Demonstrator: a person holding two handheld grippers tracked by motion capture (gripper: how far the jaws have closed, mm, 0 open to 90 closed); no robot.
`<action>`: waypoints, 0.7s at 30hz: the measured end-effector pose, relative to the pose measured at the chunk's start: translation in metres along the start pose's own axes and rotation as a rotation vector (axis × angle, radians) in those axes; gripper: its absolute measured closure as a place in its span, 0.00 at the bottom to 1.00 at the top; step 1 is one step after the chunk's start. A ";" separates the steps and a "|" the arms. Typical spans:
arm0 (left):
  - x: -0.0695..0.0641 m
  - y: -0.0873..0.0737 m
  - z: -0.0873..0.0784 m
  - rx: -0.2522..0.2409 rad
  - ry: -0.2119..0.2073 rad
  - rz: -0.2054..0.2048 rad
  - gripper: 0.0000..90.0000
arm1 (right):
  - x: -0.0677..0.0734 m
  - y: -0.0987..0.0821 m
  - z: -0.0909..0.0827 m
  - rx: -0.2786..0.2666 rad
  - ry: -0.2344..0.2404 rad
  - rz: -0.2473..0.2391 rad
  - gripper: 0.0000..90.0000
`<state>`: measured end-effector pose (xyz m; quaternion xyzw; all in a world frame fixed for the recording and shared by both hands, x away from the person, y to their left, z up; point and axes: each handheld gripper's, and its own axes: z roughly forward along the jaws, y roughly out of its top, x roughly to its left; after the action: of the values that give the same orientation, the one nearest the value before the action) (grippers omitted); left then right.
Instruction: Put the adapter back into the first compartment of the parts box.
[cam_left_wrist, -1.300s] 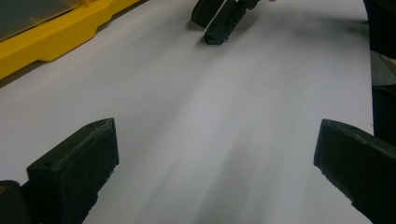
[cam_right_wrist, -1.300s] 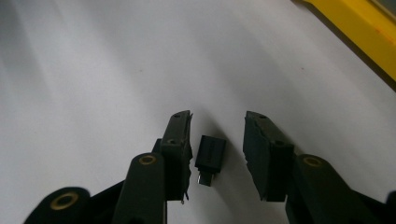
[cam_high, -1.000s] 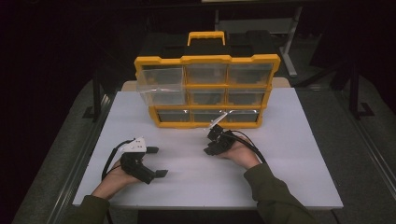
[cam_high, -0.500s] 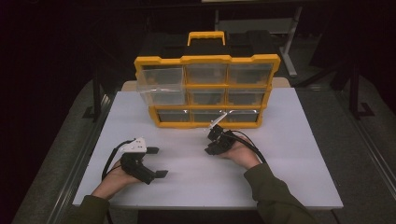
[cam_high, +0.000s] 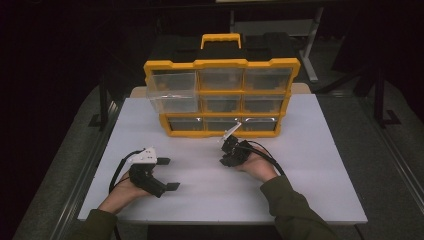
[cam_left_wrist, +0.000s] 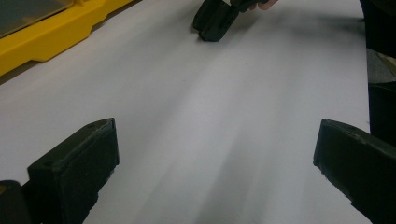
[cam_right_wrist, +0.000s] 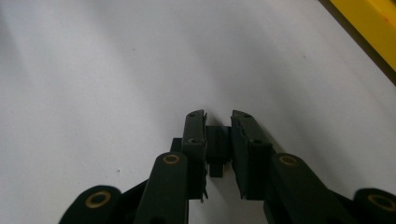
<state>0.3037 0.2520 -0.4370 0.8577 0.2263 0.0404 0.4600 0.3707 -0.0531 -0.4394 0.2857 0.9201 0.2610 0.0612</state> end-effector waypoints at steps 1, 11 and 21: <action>0.000 0.000 0.000 0.000 0.000 0.000 0.00 | 0.000 0.000 0.000 -0.001 0.001 0.001 0.83; 0.000 0.000 0.000 -0.001 -0.002 0.000 0.00 | -0.001 0.000 0.000 -0.004 0.010 -0.003 0.84; 0.000 0.000 0.000 -0.001 -0.003 0.000 0.00 | -0.001 0.002 -0.007 -0.011 0.011 -0.008 0.84</action>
<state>0.3038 0.2520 -0.4369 0.8574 0.2258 0.0393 0.4607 0.3707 -0.0559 -0.4321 0.2802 0.9201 0.2672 0.0585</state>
